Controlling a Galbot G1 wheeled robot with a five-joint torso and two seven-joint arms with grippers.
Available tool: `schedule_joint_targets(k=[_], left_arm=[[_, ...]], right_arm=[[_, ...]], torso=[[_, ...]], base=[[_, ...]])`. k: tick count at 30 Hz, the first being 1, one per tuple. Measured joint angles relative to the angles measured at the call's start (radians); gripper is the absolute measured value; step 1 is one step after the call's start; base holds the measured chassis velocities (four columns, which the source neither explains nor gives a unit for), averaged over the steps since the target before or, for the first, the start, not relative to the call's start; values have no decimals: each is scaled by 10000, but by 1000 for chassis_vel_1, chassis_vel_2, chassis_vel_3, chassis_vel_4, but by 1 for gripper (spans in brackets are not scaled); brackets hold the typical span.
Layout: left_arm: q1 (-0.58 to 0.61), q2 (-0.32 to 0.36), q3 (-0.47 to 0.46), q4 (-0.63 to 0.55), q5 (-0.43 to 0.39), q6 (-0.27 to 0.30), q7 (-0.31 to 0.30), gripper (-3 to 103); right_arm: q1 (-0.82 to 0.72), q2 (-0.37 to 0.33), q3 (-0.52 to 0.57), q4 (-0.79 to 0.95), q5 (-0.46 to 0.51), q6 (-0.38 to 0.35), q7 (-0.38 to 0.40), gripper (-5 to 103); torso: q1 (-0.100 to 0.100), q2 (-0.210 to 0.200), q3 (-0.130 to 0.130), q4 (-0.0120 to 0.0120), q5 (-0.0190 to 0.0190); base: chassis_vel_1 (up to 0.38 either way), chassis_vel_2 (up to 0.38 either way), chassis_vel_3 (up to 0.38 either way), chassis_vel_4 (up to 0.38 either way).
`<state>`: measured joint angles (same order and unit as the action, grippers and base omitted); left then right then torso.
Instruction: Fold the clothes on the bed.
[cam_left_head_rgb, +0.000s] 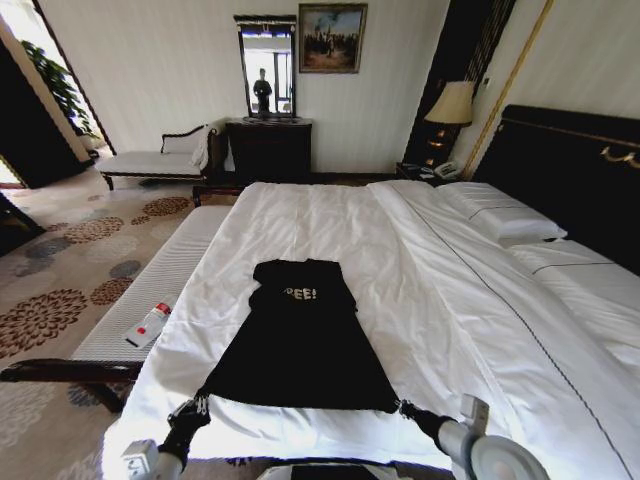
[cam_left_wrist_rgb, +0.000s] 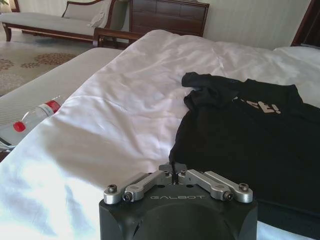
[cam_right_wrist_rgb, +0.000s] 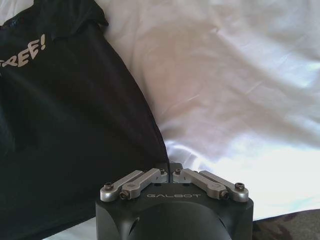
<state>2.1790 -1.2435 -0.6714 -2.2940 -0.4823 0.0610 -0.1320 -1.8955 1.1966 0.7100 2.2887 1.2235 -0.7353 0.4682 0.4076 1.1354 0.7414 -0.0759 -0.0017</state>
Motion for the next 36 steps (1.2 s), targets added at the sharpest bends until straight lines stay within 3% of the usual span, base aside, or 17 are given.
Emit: schedule_joint_targets(k=[8, 15, 25, 36], left_arm=[[1271, 98, 113, 653, 266, -1619, 79, 0], [1774, 2, 362, 855, 469, -2159, 88, 0], [1301, 58, 72, 1480, 366, -2008, 96, 0], [522, 307, 757, 1631, 213, -1388, -304, 0]], right_arm=[[-420, 84, -265, 75, -746, -2, -63, 1], [-579, 30, -324, 173, -1300, -2, -100, 1], [-700, 302, -574, 26, -1947, -3, -305, 0], [-352, 244, -748, -293, -1994, -3, -419, 0]], torso=[[0, 1, 0, 1, -1], [1, 0, 1, 3, 0], [1, 0, 1, 1, -2], [2, -1, 2, 2, 0]], base=[[0, 0, 0, 0], [0, 0, 0, 0], [0, 0, 0, 0], [0, 0, 0, 0]])
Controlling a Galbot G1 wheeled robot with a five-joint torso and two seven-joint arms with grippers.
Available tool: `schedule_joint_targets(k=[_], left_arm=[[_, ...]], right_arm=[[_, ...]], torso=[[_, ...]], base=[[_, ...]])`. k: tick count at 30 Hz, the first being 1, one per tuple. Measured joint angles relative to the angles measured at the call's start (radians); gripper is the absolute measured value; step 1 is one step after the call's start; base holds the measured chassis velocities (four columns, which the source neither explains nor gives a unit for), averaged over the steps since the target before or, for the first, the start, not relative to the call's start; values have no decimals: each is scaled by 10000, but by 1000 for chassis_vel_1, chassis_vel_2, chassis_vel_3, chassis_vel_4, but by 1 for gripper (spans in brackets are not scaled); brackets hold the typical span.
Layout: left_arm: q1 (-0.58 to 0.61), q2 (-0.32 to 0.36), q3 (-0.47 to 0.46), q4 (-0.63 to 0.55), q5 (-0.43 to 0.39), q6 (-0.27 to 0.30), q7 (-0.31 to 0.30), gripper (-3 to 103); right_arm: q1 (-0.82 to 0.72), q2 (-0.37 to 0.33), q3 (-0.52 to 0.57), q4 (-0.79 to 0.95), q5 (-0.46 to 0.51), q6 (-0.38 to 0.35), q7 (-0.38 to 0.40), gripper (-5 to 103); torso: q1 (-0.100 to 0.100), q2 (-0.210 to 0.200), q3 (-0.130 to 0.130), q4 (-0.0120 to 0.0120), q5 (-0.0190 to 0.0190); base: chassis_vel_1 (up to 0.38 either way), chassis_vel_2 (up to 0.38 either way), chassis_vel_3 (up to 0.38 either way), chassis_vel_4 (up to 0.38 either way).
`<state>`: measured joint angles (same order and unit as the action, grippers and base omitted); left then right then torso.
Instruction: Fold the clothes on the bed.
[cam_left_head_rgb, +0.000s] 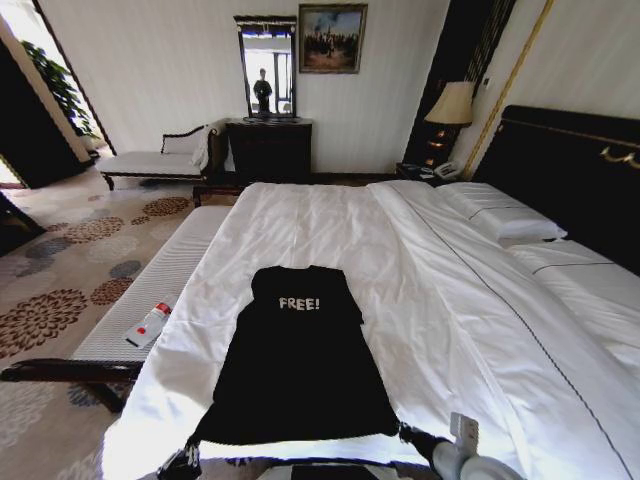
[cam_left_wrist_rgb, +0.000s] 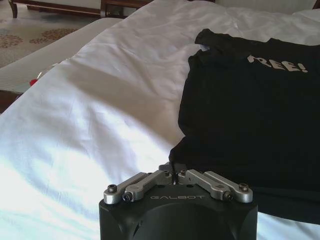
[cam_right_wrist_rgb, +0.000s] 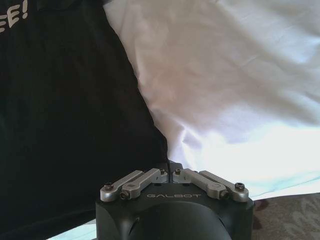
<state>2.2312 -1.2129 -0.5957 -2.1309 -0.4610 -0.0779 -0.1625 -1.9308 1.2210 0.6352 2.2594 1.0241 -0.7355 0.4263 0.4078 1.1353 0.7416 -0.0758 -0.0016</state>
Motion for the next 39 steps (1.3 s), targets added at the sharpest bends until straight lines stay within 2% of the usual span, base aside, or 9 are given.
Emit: schedule_joint_targets(k=[16, 19, 21, 27, 29, 30, 33, 37, 39], left_arm=[[-514, 100, 479, -77, -236, 584, -309, 11], [-504, 105, 509, -81, -207, 691, -368, 25], [-496, 108, 523, -91, -170, 700, -369, 25], [-433, 91, 490, -183, -97, 684, -382, 52], [-423, 83, 457, -183, -76, 660, -382, 52], [-398, 59, 369, -183, 42, 544, -383, 64], [-365, 33, 216, -306, 207, 398, -382, 75], [-404, 23, 55, -442, 332, 308, -368, 85], [-589, 24, -128, -499, 636, 193, -319, 96]], right_arm=[[251, -140, -341, -87, -269, 1, -75, -2], [199, -150, -301, -12, -271, 1, -58, 14], [171, -150, -299, 18, -278, 1, -52, 14], [-165, -85, -191, 260, -468, 1, -56, 41], [-192, -70, -162, 305, -490, 1, -60, 47], [-220, -44, -82, 422, -544, 1, -64, 52], [-211, -36, 71, 636, -643, 7, -129, 63], [-174, -51, 226, 734, -1092, 291, -452, 74], [-149, -140, 380, 759, -2100, 984, -946, 85]], torso=[[0, -1, 0, 0, 0], [1, -1, 0, 0, -1], [0, -1, 0, 1, 0], [0, -1, -1, -1, -1], [0, 0, -1, -1, -1], [-1, -1, 0, 0, -1], [0, -1, 0, 1, -1], [0, -1, 0, 1, 0], [0, -1, 0, 0, -1]], base=[[0, 0, 0, 0], [0, 0, 0, 0], [0, 0, 0, 0], [0, 0, 0, 0], [0, 0, 0, 0], [0, 0, 0, 0], [0, 0, 0, 0], [0, 0, 0, 0], [0, 0, 0, 0]])
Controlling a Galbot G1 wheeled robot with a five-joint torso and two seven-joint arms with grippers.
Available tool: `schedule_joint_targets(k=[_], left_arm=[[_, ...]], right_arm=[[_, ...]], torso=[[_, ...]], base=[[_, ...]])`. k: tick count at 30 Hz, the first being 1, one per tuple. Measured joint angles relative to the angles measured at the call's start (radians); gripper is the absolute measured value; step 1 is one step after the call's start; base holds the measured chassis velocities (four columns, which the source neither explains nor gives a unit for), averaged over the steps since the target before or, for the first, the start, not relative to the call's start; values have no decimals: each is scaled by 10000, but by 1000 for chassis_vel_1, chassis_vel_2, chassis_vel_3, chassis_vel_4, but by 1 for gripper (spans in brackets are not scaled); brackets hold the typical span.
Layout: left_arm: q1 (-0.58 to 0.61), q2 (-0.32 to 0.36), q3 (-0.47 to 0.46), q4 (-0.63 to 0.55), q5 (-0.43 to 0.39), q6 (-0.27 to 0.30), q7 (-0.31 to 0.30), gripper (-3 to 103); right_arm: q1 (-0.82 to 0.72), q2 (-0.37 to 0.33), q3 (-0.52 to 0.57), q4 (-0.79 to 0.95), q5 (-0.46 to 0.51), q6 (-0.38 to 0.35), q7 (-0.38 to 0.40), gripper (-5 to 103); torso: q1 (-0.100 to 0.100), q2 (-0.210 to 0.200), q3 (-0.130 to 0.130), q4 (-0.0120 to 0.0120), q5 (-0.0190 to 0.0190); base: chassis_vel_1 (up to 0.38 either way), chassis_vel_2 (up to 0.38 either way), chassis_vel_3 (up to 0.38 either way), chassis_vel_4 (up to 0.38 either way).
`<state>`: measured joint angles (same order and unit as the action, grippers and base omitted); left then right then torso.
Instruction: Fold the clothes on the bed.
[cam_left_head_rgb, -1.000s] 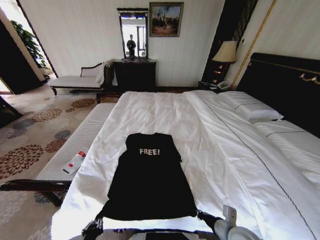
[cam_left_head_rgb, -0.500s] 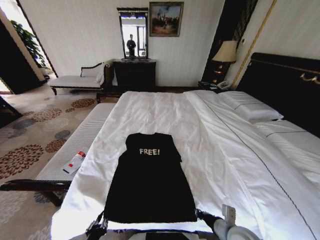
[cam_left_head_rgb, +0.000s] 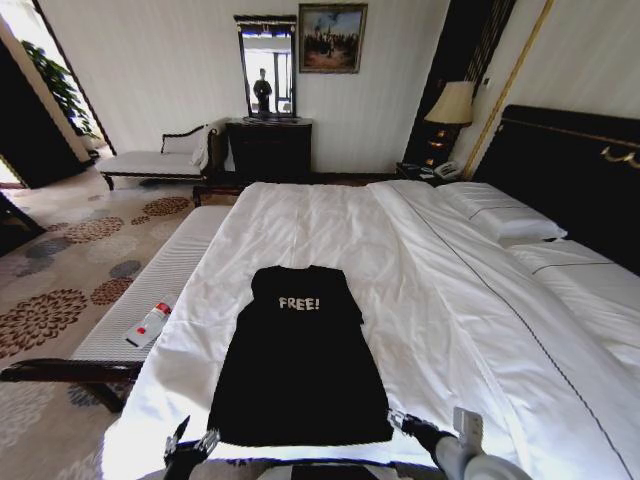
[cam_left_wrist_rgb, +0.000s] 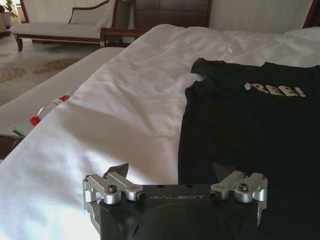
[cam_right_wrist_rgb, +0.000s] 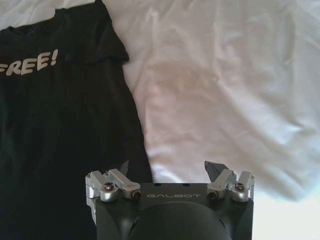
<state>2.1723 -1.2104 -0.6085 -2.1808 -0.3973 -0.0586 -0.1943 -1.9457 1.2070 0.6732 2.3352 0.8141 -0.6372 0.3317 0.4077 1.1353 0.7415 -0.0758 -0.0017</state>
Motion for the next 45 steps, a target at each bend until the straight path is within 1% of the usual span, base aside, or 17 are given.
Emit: schedule_joint_targets(k=[1, 2, 3, 4, 7, 8, 13, 16, 17, 18, 20, 21, 24, 31, 34, 37, 45], left_arm=[[-55, 1, -27, -3, 90, -21, 13, 96], [-222, 3, -73, -10, 300, -47, 50, 98], [-222, 3, -73, -10, 300, -47, 50, 98], [-325, 4, -77, -11, 400, -47, 80, 100], [-650, 6, -53, 15, 583, -48, 163, 100], [-650, 6, -53, 15, 583, -48, 163, 100], [-993, 8, -42, 58, 587, -179, 243, 100], [-1347, 31, 5, 73, 526, -245, 231, 100], [-1482, 65, 36, 87, 507, -198, 239, 100], [-1482, 65, 36, 87, 507, -198, 239, 100], [-1658, 100, 71, 124, 498, -91, 331, 100], [-1688, 114, 73, 129, 478, -52, 393, 100], [-1665, 128, 80, 94, 448, -42, 407, 100], [-1465, 128, -65, -16, 453, -13, 438, 100], [-1431, 129, -127, -20, 463, 32, 437, 100], [-1423, 133, -174, -111, 470, 203, 389, 100], [-1428, 119, -172, -243, 472, 362, 296, 100]], right_arm=[[7, -35, 20, 5, -223, 162, -88, 85], [43, -170, 51, 1, -854, 662, -323, 91], [43, -170, 51, 1, -854, 662, -323, 91], [75, -254, 50, -54, -1200, 952, -464, 96], [308, -462, -101, -691, -2361, 2212, -861, 100], [308, -462, -101, -691, -2361, 2212, -861, 100], [718, -805, -285, -1193, -2855, 3222, -1235, 100], [1137, -923, -543, -1887, -4140, 4207, -1633, 100], [1192, -891, -640, -2135, -4721, 4580, -1751, 100], [1192, -891, -640, -2135, -4721, 4580, -1751, 100], [1323, -906, -841, -2513, -5592, 5116, -1904, 100], [1638, -1104, -1080, -2890, -6262, 5550, -2027, 100], [2064, -1366, -1348, -3242, -6772, 5897, -2118, 100], [4211, -2232, -2631, -4600, -7164, 6445, -2380, 100], [4734, -2354, -3054, -4968, -7186, 6560, -2423, 100], [5708, -2429, -4009, -5596, -7280, 6697, -2502, 100], [7171, -2254, -5262, -6278, -7315, 6652, -2509, 100]], torso=[[0, 0, 0, 0, 0], [1, 0, 0, -1, 0], [1, 0, 0, -1, 0], [1, 0, 0, 1, -1], [0, 0, 0, 0, 1], [0, 0, 0, 0, 1], [0, 0, 0, 1, -1], [0, 0, 0, 5, 1], [1, -1, 1, 2, 3], [1, -1, 1, 2, 3], [1, -1, 1, -10, 0], [0, 0, 1, -7, 1], [-1, 0, 0, 5, 0], [0, 0, 1, 1, 2], [0, 0, 1, 2, -2], [0, -1, 0, 0, 0], [0, 0, 1, 2, -2]], base=[[0, 0, 0, 0], [0, 0, 0, 0], [0, 0, 0, 0], [0, 0, 0, 0], [0, 0, 0, 0], [0, 0, 0, 0], [0, 0, 0, 0], [0, 0, 0, 0], [0, 0, 0, 0], [0, 0, 0, 0], [0, 0, 0, 0], [0, 0, 0, 0], [0, 0, 0, 0], [0, 0, 0, 0], [0, 0, 0, 0], [0, 0, 0, 0], [0, 0, 0, 0]])
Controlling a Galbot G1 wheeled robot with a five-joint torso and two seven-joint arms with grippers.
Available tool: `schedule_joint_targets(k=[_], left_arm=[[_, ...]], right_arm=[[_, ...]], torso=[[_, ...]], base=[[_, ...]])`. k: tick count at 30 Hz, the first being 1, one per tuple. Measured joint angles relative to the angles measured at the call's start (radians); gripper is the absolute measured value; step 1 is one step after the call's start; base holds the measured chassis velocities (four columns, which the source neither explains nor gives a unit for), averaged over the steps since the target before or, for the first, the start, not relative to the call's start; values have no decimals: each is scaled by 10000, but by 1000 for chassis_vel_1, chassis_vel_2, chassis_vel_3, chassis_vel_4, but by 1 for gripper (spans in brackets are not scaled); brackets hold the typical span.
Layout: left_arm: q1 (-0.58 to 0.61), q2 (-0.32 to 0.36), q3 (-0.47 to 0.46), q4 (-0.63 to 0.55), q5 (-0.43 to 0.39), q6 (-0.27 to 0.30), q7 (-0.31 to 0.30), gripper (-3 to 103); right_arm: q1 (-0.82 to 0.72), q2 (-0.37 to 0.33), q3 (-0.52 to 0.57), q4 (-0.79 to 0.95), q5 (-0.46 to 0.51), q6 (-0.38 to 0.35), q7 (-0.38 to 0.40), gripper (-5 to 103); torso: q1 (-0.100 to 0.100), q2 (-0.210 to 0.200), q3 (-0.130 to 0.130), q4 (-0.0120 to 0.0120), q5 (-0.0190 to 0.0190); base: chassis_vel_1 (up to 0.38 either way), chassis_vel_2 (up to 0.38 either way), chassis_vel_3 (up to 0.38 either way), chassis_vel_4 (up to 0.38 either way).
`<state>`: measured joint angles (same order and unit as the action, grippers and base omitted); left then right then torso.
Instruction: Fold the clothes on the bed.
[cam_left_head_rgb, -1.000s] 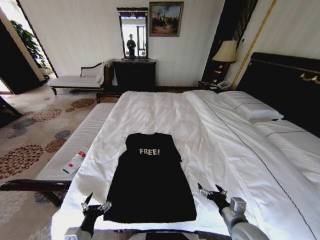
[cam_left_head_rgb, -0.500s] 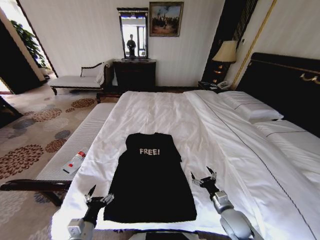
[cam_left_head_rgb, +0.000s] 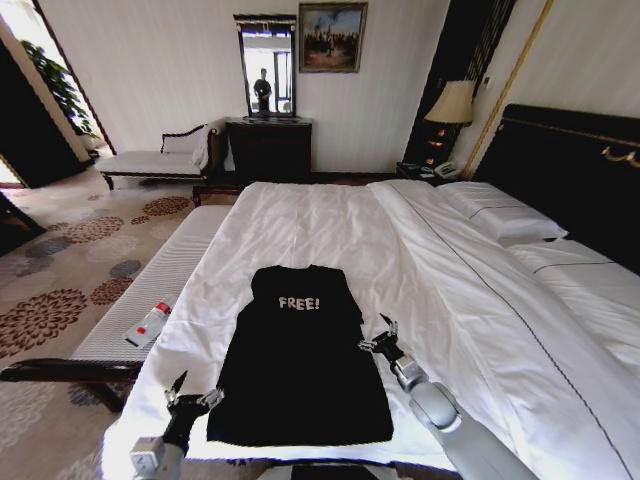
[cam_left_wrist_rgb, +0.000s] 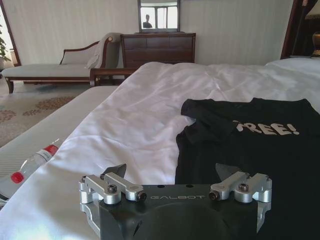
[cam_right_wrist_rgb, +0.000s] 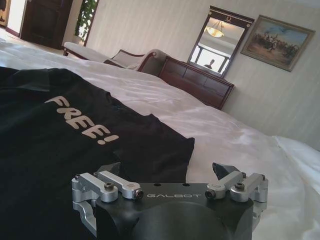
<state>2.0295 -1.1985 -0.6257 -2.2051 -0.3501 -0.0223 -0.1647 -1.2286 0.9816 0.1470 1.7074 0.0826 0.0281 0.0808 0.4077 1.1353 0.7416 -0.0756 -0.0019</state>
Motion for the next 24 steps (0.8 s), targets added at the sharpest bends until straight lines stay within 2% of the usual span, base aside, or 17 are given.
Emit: schedule_joint_targets(k=[7, 13, 18, 24], left_arm=[[-38, -33, 16, 82, 12, 23, -13, 100], [87, -35, -134, -123, -30, 23, 1, 100], [171, -60, -247, -161, -103, -11, 27, 100], [195, -133, -231, -109, -131, -56, 47, 100]], right_arm=[[1837, 278, -1419, -1285, -545, 117, -157, 100], [2816, 679, -2361, -2370, -477, 227, -192, 100], [3336, 1052, -2791, -3196, -551, 507, -221, 100], [3511, 1288, -2771, -3731, -695, 714, -209, 100]], torso=[[1, 0, 0, -2, 0], [0, 0, 0, -2, -1], [1, 0, 0, -2, -2], [1, 0, 0, -3, 1]], base=[[0, 0, 0, 0], [0, 0, 0, 0], [0, 0, 0, 0], [0, 0, 0, 0]])
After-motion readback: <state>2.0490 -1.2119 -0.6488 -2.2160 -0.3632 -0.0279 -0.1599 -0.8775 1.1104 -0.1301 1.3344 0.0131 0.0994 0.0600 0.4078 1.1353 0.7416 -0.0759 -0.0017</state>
